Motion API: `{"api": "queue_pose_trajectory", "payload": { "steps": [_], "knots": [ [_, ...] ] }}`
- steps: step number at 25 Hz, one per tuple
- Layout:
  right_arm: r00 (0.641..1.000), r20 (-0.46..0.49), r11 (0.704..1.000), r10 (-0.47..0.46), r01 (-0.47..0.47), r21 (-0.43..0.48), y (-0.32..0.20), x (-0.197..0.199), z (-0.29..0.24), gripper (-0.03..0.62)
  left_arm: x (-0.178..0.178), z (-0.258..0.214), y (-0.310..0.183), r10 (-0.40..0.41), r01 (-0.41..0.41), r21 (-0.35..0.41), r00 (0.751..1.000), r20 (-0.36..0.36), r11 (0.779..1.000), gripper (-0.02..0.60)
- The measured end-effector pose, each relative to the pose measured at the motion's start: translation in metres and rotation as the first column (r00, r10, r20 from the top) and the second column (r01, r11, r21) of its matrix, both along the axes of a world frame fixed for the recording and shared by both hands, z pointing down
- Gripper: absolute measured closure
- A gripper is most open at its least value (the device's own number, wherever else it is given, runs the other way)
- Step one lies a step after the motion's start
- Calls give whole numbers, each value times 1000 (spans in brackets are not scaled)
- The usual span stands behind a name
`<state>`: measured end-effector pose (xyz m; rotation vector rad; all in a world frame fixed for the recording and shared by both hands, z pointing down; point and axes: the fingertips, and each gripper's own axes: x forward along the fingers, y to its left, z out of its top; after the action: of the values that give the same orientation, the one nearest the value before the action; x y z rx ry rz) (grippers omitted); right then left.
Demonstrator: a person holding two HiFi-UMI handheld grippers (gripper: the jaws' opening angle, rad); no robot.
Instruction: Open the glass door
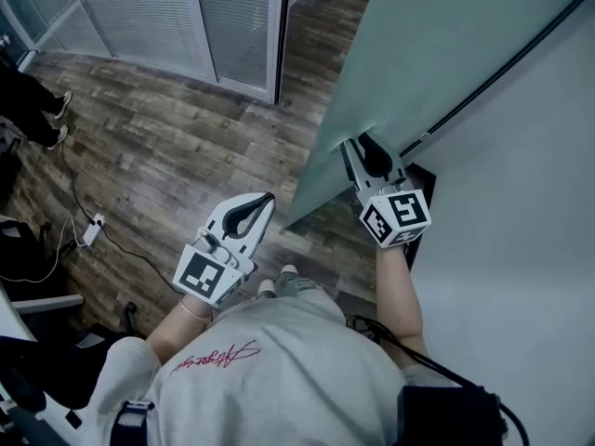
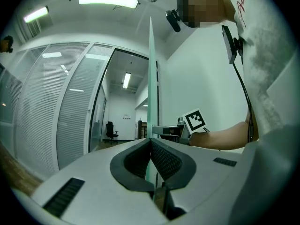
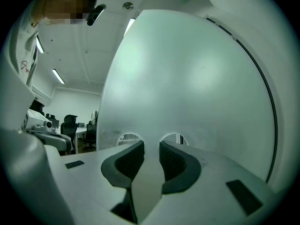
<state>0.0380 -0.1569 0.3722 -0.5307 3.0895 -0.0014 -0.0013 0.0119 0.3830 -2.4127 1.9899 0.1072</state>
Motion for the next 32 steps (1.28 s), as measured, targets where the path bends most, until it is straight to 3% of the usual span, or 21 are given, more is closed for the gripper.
{"api": "queue_pose_trajectory", "payload": {
  "steps": [7, 20, 32],
  "knots": [
    [1000, 0, 1000, -30, 30, -3, 11, 34, 3, 484, 36, -2, -1, 95, -95, 1, 995, 27, 996, 569],
    [991, -15, 991, -134, 134, -4, 40, 96, -1, 484, 93, -22, -19, 65, -66, 37, 997, 35, 997, 569],
    [977, -2, 977, -214, 214, -10, 52, 165, 3, 484, 153, -22, -35, 120, -121, 15, 990, 73, 992, 569]
  ]
}}
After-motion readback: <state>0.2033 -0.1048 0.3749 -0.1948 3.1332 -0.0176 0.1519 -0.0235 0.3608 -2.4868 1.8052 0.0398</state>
